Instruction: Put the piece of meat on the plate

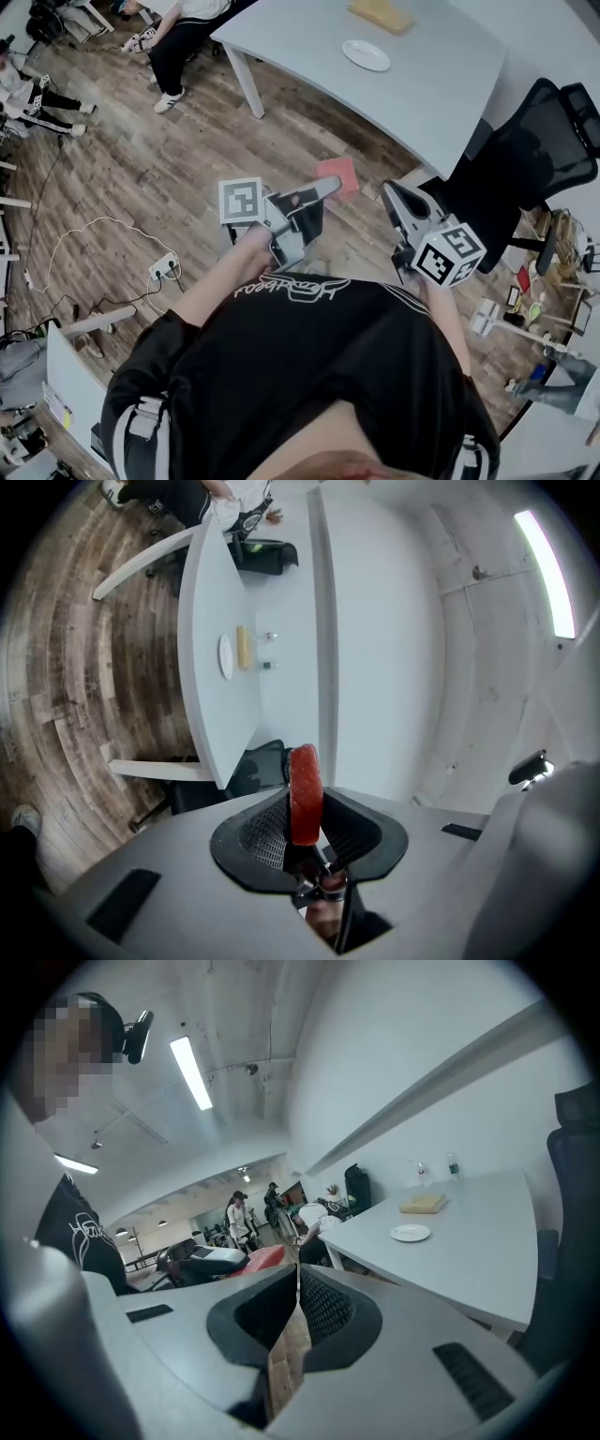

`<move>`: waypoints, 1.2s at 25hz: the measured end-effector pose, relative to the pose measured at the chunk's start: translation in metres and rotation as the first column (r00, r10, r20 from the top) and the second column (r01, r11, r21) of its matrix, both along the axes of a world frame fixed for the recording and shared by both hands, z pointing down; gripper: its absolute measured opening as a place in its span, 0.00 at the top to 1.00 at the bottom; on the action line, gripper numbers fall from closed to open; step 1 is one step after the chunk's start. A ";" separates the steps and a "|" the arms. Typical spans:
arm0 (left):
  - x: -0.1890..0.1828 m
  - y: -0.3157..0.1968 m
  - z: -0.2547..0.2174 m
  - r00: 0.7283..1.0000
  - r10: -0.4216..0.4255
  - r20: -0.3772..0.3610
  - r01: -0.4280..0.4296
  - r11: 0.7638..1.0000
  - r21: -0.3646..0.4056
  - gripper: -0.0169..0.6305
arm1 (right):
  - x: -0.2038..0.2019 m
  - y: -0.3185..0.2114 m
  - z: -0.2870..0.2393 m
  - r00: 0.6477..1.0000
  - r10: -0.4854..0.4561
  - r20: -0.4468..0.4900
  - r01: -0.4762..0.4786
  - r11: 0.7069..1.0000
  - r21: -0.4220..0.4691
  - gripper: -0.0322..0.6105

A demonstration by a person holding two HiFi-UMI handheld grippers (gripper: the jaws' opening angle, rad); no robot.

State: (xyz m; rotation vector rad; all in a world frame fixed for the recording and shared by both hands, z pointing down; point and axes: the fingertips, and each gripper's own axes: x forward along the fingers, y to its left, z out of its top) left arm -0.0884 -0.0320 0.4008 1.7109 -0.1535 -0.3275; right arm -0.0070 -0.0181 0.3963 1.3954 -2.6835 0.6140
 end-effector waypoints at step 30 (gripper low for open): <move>0.080 -0.134 -0.010 1.000 -0.031 0.006 0.030 0.998 0.055 0.83 | 0.073 -0.141 -0.013 1.000 -0.015 -0.003 0.016 0.997 0.080 0.93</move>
